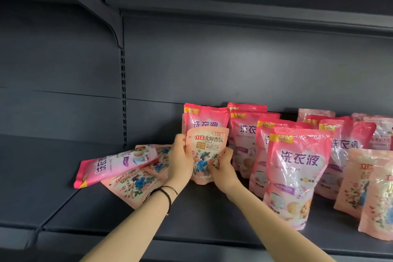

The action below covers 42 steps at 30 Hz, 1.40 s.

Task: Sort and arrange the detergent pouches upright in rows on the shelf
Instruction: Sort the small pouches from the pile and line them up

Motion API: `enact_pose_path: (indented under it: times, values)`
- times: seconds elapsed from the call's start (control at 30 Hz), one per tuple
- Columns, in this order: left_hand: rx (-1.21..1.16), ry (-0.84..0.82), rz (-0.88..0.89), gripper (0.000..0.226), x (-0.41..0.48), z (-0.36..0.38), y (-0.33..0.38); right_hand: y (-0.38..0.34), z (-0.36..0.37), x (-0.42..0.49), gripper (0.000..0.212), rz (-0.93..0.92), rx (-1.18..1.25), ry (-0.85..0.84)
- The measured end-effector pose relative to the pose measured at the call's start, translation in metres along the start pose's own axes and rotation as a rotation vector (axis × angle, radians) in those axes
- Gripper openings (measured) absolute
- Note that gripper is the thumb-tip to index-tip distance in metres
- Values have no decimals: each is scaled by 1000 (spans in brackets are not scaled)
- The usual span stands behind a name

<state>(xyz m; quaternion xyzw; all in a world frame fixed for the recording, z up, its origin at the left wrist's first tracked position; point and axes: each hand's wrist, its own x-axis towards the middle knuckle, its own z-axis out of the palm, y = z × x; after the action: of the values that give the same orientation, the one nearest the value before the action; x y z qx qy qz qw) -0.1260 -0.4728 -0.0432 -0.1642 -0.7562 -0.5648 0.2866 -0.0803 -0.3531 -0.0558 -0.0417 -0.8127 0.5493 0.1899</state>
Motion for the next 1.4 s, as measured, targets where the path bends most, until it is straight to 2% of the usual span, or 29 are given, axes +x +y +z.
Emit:
enact_pose_path:
  times: [0.1, 0.17, 0.23, 0.33, 0.47, 0.53, 0.63, 0.73, 0.9, 1.1, 1.2, 1.4]
  values:
    - [66, -80, -10, 7, 7, -4, -3, 1, -9, 3, 33, 72, -108, -60]
    - [66, -166, -54, 13, 14, -9, -3, -7, -20, 4, 31, 132, -347, -134]
    - [188, -242, -29, 21, 20, -19, -2, -19, -35, 3, 20, 118, -682, -271]
    - [486, -351, 123, 27, 26, -47, 6, -44, -49, -4, 37, 12, -1086, -383]
    - [953, -524, 432, 29, 26, -101, 15, -74, -51, -18, 33, -86, -1319, -418]
    - [1078, -604, 555, 33, 23, -128, 14, -85, -49, -25, 32, -148, -1366, -449]
    - [1183, -643, 653, 40, 16, -161, 10, -100, -42, -34, 45, -238, -1422, -494]
    - [1230, -671, 667, 38, 13, -182, 9, -110, -27, -39, 46, -362, -1427, -478]
    - [1241, -712, 681, 36, 23, -197, -1, -118, 10, -37, 33, -501, -1450, -438]
    - [1199, -674, 693, 36, 52, -219, -34, -132, 60, -13, 40, -515, -1354, -451]
    - [1179, -700, 690, 45, 71, -227, -51, -135, 86, 2, 42, -469, -1302, -445]
    - [1068, -722, 533, 38, 103, -234, -89, -130, 119, 34, 39, -395, -1261, -433]
